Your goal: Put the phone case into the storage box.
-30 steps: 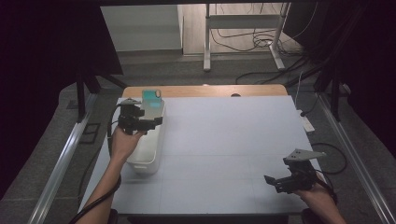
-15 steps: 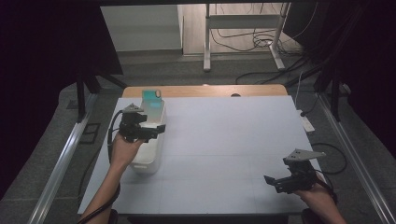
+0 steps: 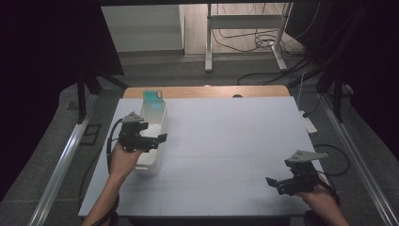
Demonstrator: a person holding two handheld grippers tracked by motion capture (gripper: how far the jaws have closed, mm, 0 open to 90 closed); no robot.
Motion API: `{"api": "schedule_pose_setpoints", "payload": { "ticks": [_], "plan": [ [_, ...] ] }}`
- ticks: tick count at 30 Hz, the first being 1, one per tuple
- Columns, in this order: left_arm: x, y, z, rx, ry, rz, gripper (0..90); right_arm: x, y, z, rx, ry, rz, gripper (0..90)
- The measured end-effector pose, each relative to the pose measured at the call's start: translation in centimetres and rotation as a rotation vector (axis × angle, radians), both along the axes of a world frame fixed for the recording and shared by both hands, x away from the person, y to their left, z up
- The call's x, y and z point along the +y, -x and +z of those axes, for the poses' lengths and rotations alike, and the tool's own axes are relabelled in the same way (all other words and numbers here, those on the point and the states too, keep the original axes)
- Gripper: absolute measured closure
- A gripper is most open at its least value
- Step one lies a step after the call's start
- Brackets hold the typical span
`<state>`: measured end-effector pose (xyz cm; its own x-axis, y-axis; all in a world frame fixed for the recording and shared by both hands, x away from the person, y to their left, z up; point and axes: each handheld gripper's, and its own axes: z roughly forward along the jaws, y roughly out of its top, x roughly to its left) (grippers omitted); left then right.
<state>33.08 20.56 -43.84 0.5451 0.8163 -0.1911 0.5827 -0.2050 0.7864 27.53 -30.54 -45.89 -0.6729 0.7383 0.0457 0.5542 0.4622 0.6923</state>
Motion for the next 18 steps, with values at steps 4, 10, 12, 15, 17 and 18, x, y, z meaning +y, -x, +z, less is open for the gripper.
{"api": "schedule_pose_setpoints", "payload": {
  "ticks": [4,10,12,15,17,18],
  "plan": [
    [0.0,0.9,0.1,-0.019,-0.001,-0.007,6.3,0.0,0.0,0.0,0.002,-0.006,-0.001,0.0],
    [0.3,2.1,0.0,-0.029,0.009,-0.009,6.4,0.0,0.0,0.0,0.002,-0.003,0.005,0.0],
    [0.4,2.4,-0.1,-0.039,0.011,-0.007,6.5,0.0,0.0,0.0,0.002,-0.003,0.004,0.0],
    [0.5,2.8,0.0,-0.044,0.013,-0.004,6.6,0.0,0.0,0.0,0.003,-0.002,0.003,0.0],
    [0.6,3.1,0.1,-0.044,0.017,-0.001,6.6,0.0,0.0,0.0,0.004,-0.002,0.004,0.0],
    [0.7,3.3,0.1,-0.046,0.019,0.000,6.6,0.0,0.0,0.0,0.004,-0.002,0.004,0.0]
  ]
}}
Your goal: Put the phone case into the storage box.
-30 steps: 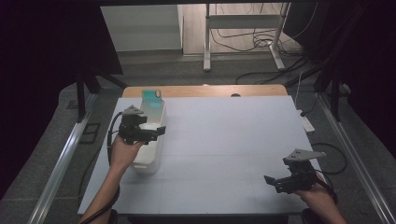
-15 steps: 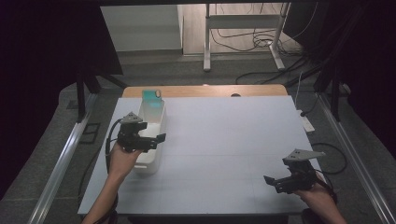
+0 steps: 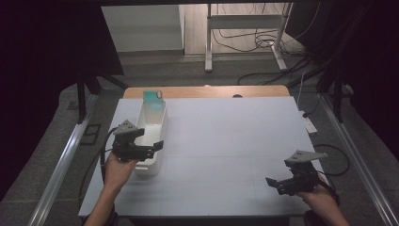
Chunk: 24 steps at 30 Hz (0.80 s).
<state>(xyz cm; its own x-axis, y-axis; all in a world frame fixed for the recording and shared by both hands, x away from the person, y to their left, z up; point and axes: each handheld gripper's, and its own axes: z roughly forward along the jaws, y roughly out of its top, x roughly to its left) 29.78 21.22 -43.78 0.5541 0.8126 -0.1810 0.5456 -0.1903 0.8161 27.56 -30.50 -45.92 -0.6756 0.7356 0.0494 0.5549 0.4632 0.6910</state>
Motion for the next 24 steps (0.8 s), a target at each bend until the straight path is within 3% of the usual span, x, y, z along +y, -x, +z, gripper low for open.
{"api": "schedule_pose_setpoints", "payload": {
  "ticks": [24],
  "plan": [
    [0.7,4.7,-0.4,-0.025,0.006,0.010,6.7,0.0,0.0,0.0,-0.003,0.003,-0.002,0.0]
  ]
}}
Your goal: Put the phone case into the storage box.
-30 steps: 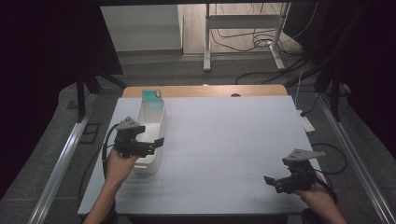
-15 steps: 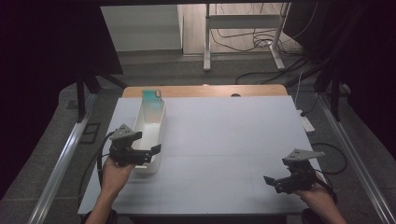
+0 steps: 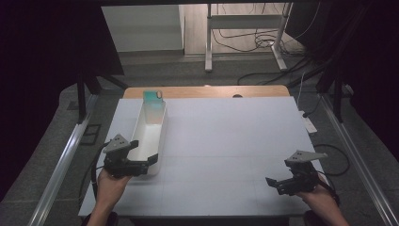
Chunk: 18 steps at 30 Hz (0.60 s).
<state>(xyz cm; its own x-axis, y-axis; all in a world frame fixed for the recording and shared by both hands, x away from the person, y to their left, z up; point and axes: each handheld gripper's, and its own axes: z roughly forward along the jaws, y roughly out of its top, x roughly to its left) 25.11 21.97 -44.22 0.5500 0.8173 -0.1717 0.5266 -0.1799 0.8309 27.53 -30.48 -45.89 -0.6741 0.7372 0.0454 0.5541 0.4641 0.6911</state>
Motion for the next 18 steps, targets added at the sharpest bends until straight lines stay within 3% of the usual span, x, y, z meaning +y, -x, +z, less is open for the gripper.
{"api": "schedule_pose_setpoints", "payload": {
  "ticks": [18],
  "plan": [
    [1.0,3.4,-0.7,-0.005,-0.001,0.019,5.3,0.0,0.0,0.0,0.002,0.001,-0.002,0.0]
  ]
}}
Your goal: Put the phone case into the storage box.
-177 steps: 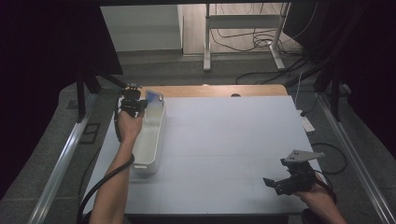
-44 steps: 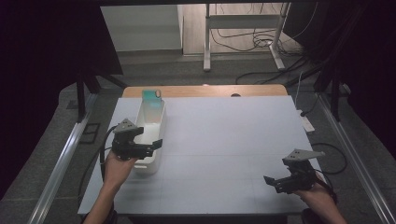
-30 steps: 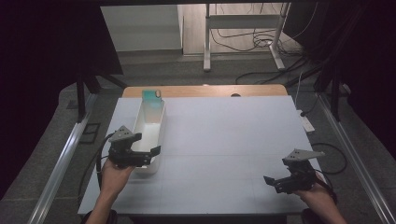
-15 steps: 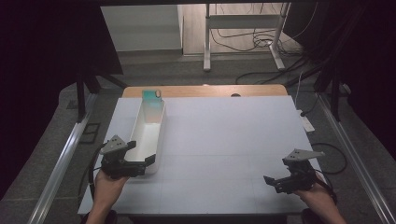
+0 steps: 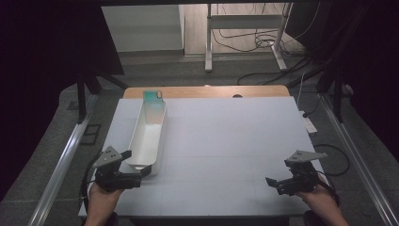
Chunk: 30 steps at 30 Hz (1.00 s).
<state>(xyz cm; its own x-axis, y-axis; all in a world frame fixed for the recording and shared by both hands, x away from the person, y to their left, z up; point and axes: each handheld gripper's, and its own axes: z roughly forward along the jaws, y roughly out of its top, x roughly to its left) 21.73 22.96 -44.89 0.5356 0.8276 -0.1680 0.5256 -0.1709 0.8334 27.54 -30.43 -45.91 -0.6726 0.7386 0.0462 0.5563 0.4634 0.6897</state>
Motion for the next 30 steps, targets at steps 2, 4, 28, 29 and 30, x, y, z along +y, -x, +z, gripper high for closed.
{"api": "schedule_pose_setpoints", "payload": {
  "ticks": [2,4,28,29,30],
  "plan": [
    [0.0,0.2,-0.1,0.001,-0.003,0.000,5.1,0.0,0.0,0.0,0.001,0.000,0.000,0.0],
    [0.0,0.5,-0.1,0.003,-0.007,0.001,4.9,0.0,0.0,0.0,0.001,0.001,-0.001,0.0],
    [0.7,3.0,-0.9,0.019,-0.045,0.029,3.6,0.1,0.0,-0.1,0.004,0.004,-0.002,0.0],
    [0.7,3.1,-0.9,0.019,-0.047,0.030,3.6,0.1,0.0,-0.1,0.004,0.006,-0.002,0.0],
    [0.7,3.2,-0.9,0.017,-0.046,0.034,3.6,0.1,0.0,-0.1,0.005,0.006,-0.002,0.0]
  ]
}}
